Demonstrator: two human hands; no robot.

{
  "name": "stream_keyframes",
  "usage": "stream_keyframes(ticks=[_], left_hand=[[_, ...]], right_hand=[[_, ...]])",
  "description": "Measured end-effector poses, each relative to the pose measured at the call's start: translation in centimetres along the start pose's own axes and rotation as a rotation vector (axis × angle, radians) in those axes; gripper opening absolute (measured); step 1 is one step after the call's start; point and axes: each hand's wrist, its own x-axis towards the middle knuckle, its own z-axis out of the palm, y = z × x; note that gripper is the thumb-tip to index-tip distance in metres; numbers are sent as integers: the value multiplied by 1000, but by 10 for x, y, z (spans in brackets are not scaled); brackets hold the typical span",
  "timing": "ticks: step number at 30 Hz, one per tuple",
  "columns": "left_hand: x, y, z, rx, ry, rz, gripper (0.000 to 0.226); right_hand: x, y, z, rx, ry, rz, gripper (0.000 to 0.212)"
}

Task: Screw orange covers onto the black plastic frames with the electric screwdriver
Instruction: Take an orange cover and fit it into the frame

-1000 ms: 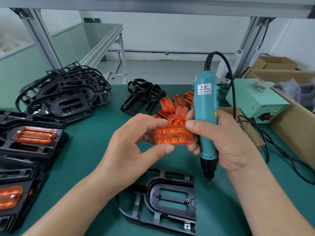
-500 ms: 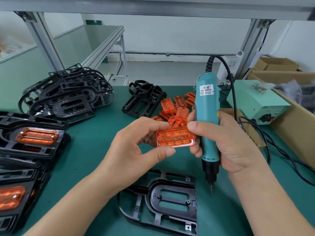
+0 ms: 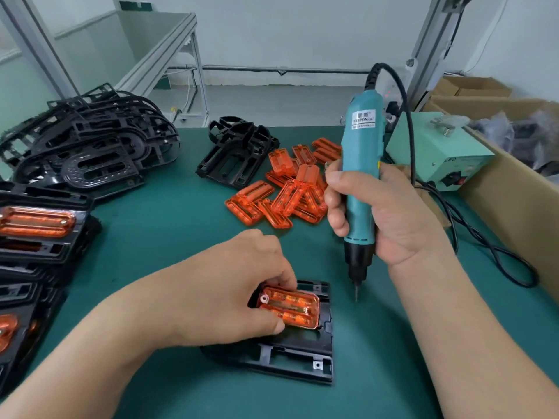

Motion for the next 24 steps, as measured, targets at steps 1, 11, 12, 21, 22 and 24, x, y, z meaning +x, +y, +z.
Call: stream_keyframes(ticks=[1,11,12,21,22,24], left_hand=[[0,2,2,57,-12,3,39],[3,16,2,199,-11,37,45],[3,17,1,206,-16,41,45],[3,20,2,238,-18,34,42],[3,21,2,241,-21,30,42],[3,21,2,246,-25,27,42]], right_hand=[[0,0,0,1,-4,-2,4],[1,4,0,-37,-26,-29,4],[1,4,0,-38,-27,-34,4],[0,3,1,-29,-24,-51,3],[-1,3,1,-29,-26,-51,3],[-1,2,1,-29,-24,-52,4]])
